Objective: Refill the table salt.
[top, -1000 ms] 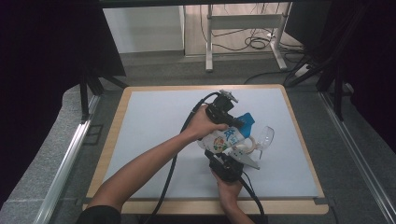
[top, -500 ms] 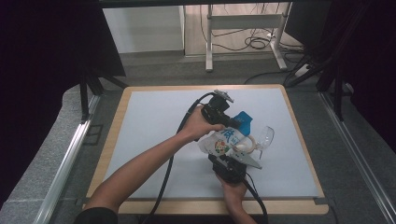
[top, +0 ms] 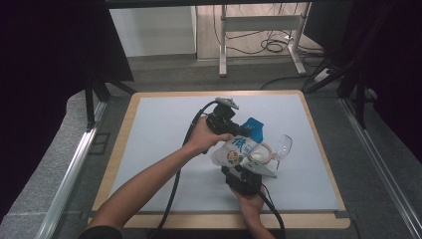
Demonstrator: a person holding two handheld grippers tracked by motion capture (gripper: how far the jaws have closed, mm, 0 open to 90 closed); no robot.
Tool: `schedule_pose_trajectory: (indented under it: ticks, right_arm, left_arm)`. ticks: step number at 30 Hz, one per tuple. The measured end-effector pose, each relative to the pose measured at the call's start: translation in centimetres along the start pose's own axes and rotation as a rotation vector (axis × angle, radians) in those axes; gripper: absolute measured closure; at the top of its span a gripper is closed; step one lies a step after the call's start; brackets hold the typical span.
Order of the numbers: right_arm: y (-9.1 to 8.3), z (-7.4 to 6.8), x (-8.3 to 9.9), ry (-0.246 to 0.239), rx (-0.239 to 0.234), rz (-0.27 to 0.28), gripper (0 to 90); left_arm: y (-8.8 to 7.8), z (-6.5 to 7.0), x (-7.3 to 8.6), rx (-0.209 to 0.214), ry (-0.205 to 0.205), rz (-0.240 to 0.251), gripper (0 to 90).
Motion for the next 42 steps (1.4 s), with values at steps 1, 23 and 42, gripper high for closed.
schedule_pose_trajectory:
  ticks: [1,23,42]
  right_arm:
    - [0.0,0.0,0.0,0.001,-0.005,-0.005,50.7]
    - [-1.5,0.1,0.7,-0.034,-0.055,-0.028,43.0]
    - [-1.9,0.4,0.5,-0.027,-0.067,-0.011,42.8]
  left_arm:
    - [0.0,0.0,0.2,0.001,-0.001,0.003,89.5]
    - [-2.4,-0.3,3.4,0.001,-0.031,0.152,89.6]
    - [-6.0,-2.2,8.3,-0.09,-0.11,0.307,89.5]
Point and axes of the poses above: each handheld gripper's, and its own axes: y roughly forward along the jaws, x roughly out of its underside, z roughly to its right, the point moved 1 cm from there along y, roughly forward along the jaws, and after that the axes turned 8 degrees about -z, right-handed, at the moved point
